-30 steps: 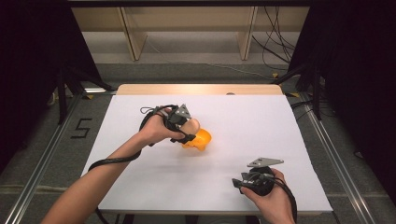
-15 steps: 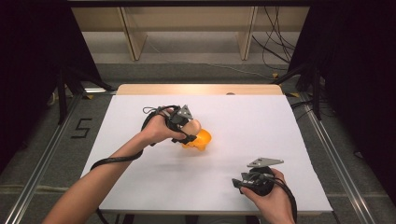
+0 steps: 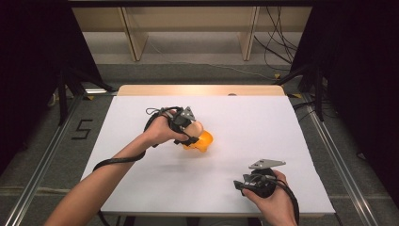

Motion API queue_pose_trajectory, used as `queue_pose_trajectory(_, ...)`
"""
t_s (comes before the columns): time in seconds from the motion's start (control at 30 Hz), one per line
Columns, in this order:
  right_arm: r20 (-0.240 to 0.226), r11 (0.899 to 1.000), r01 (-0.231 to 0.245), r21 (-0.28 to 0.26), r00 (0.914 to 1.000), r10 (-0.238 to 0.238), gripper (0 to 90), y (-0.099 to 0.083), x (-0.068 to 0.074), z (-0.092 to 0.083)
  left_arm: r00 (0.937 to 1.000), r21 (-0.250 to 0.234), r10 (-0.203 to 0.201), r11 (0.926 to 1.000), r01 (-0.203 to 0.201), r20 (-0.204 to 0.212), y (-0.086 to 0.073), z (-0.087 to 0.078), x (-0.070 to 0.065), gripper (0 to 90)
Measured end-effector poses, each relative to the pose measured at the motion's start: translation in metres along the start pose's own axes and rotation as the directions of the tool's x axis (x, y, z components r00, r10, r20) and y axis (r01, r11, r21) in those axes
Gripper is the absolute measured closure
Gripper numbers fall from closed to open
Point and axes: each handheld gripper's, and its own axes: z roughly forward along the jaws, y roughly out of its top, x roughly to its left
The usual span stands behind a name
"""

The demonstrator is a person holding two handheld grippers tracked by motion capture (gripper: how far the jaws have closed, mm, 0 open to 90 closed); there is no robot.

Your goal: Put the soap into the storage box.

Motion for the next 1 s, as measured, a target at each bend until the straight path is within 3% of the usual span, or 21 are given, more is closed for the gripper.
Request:
queue_pose_trajectory(0.03,0.001,1.000,0.005,0.017,1.0000,-0.005,53.9,0.0005,-0.0002,-0.0016,1.0000,0.001,-0.003,1.0000,0.003,0.000,0.0003,0.0006,-0.0006,32.2)
queue_pose_trajectory(0.17,-0.006,1.000,-0.004,-0.025,1.0000,0.004,53.8,-0.0007,0.0000,0.0024,1.0000,0.004,0.000,1.0000,0.000,0.002,0.0012,0.0014,-0.0005,32.2)
queue_pose_trajectory(0.2,-0.052,1.000,0.002,0.014,0.9987,-0.001,53.8,0.0004,-0.0017,-0.0005,1.0000,0.010,0.003,1.0000,-0.003,0.003,0.0016,0.0013,-0.0005,32.2)
queue_pose_trajectory(0.23,-0.061,1.000,-0.010,0.020,0.9981,0.012,53.8,0.0002,-0.0010,-0.0005,1.0000,0.008,0.003,1.0000,-0.003,0.001,0.0017,0.0018,-0.0008,32.2)
queue_pose_trajectory(0.43,-0.050,1.000,-0.015,0.027,0.9986,0.016,53.8,0.0002,-0.0002,-0.0007,0.9999,0.010,0.010,0.9999,-0.010,0.002,0.0031,0.0036,-0.0014,32.2)
queue_pose_trajectory(0.5,-0.049,1.000,-0.012,0.024,0.9987,0.013,53.7,0.0002,-0.0004,-0.0006,1.0000,0.002,-0.004,1.0000,0.004,0.002,0.0034,0.0047,-0.0025,32.2)
queue_pose_trajectory(0.53,-0.049,1.000,-0.010,0.023,0.9988,0.011,53.8,0.0003,-0.0006,-0.0005,0.9999,0.018,0.011,0.9998,-0.011,0.005,0.0039,0.0040,-0.0015,32.2)
queue_pose_trajectory(0.7,-0.050,1.000,-0.009,0.023,0.9987,0.010,53.7,0.0001,-0.0007,-0.0006,1.0000,0.000,-0.002,1.0000,0.002,-0.001,0.0043,0.0065,-0.0028,32.2)
queue_pose_trajectory(0.73,-0.048,1.000,0.019,0.003,0.9987,-0.019,53.8,0.0001,-0.0026,0.0007,1.0000,0.003,-0.002,1.0000,0.002,-0.002,0.0045,0.0068,-0.0029,32.2)
queue_pose_trajectory(0.8,-0.055,1.000,-0.011,0.025,0.9984,0.013,53.7,0.0002,-0.0008,-0.0009,0.9998,0.010,0.016,0.9998,-0.016,-0.014,0.0053,0.0061,-0.0015,32.2)
queue_pose_trajectory(0.9,-0.054,1.000,-0.011,0.023,0.9984,0.012,53.7,0.0002,-0.0006,-0.0008,0.9997,0.016,0.018,0.9997,-0.018,-0.013,0.0056,0.0067,-0.0011,32.2)
queue_pose_trajectory(0.93,-0.049,1.000,0.019,0.001,0.9986,-0.019,53.8,0.0001,-0.0025,0.0009,0.9997,0.029,0.024,0.9993,-0.024,-0.002,0.0053,0.0082,-0.0015,32.2)
queue_pose_trajectory(1.0,-0.049,1.000,0.017,0.003,0.9987,-0.017,53.7,0.0001,-0.0023,0.0008,0.9996,0.033,0.028,0.9991,-0.027,-0.010,0.0051,0.0092,-0.0025,32.2)
